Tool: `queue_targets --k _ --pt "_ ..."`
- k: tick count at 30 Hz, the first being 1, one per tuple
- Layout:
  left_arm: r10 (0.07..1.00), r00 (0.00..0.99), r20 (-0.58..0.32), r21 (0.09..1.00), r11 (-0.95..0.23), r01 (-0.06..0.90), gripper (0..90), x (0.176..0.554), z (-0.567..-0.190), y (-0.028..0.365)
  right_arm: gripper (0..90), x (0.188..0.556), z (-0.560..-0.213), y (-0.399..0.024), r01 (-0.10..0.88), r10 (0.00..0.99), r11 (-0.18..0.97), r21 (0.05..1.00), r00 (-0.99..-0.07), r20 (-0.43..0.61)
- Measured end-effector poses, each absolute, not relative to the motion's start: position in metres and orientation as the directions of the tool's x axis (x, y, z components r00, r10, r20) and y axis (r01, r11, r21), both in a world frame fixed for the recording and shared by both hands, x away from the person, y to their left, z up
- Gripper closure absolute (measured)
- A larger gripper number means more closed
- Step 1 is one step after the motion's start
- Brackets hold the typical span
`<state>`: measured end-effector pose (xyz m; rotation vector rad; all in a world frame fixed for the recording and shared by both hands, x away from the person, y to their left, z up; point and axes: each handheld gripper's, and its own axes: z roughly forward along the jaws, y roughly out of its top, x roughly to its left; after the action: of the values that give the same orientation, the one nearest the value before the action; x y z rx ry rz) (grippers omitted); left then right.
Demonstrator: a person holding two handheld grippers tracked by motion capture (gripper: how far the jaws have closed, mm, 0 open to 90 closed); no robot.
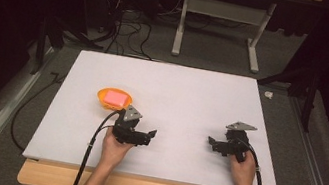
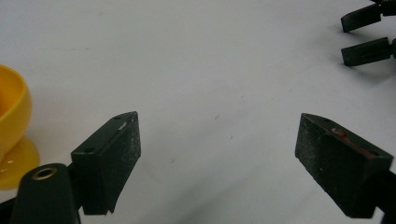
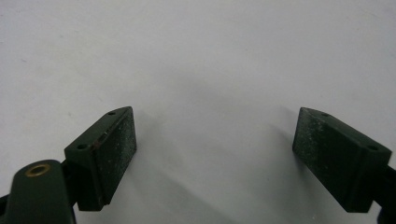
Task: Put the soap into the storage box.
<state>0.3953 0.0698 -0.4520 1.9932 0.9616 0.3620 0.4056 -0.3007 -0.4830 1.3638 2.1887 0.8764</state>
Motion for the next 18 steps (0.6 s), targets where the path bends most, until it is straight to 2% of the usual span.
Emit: queue_targets --k 4,18 --pt "0.758 0.649 -0.055 0.785 -0.369 0.498 15.3 0.400 -0.463 0.063 14.2 0.406 -0.483 -0.301 0.640 0.901 0.322 0.698 -0.434 -0.018" --pt "0.782 0.623 0.004 0.733 -0.426 0.531 15.0 0.408 -0.486 0.052 14.2 0.406 -0.483 -0.301 0.640 0.902 0.319 0.699 -0.432 -0.016"
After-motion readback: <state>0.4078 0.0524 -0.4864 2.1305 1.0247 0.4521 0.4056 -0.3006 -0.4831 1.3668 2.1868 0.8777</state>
